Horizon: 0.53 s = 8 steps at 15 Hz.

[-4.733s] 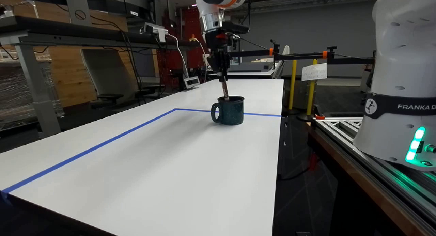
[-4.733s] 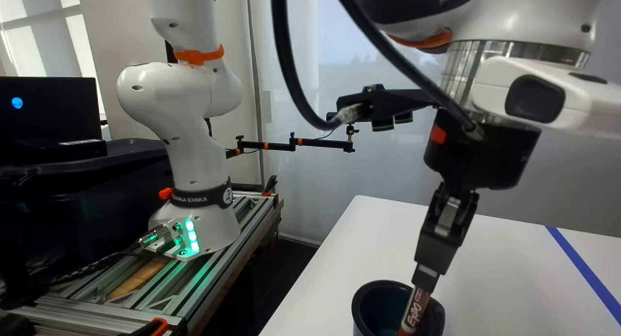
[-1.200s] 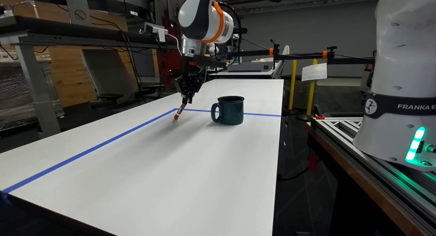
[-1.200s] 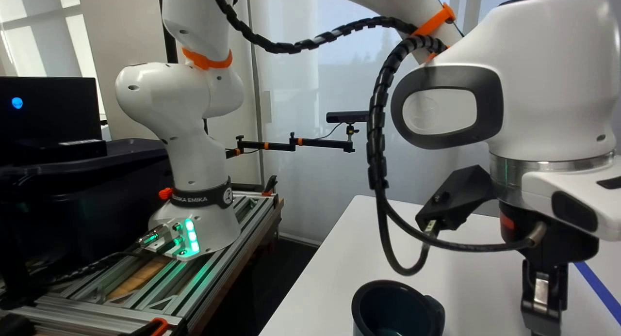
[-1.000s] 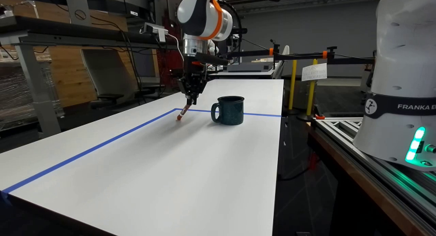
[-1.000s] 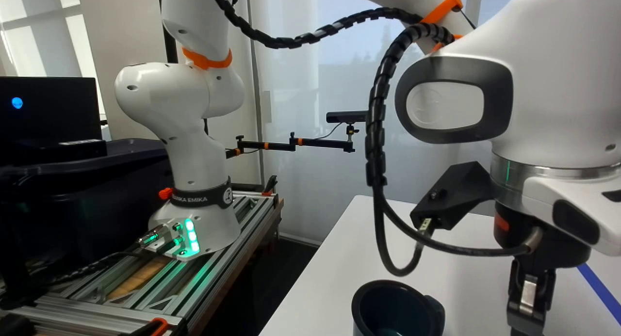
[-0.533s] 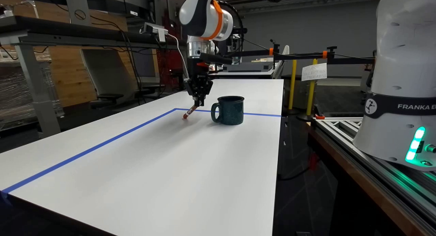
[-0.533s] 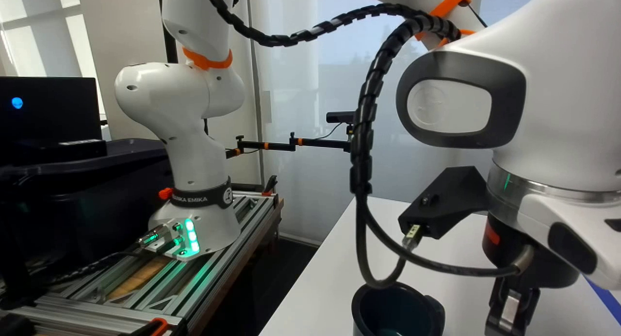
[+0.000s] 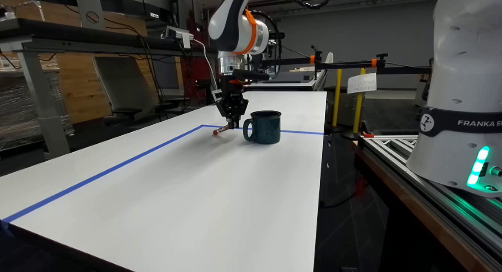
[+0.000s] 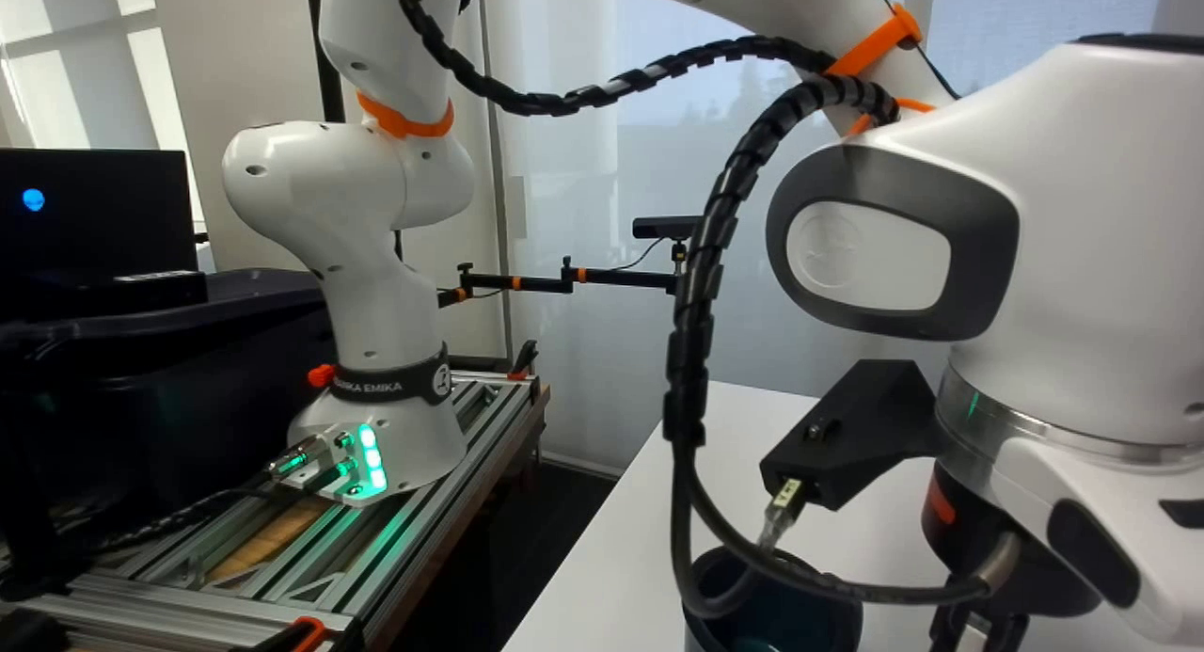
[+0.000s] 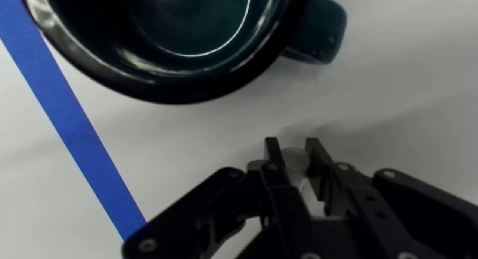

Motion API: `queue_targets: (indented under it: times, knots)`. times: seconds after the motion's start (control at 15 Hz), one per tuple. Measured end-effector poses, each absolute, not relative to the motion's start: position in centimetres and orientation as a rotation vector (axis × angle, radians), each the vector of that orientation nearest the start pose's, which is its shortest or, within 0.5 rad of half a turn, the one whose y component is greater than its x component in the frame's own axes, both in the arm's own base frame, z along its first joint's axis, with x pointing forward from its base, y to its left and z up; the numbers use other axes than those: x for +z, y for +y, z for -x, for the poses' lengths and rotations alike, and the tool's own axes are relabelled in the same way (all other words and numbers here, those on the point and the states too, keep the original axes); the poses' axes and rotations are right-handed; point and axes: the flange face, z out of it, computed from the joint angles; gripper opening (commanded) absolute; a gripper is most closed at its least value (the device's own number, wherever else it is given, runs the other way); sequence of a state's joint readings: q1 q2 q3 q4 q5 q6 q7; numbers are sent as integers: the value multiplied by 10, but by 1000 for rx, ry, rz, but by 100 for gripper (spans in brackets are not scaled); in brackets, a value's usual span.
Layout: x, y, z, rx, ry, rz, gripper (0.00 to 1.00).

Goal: Remove the red marker from the mug.

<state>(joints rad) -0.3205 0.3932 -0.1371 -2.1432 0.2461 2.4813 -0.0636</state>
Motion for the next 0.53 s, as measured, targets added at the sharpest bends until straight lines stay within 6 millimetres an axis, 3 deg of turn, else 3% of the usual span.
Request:
queue_targets:
  times: [0.47,0.53]
  knots:
    - [201,-253,-507,42,842,2957,5]
    - [200,-254,-508,32,836,2970,25]
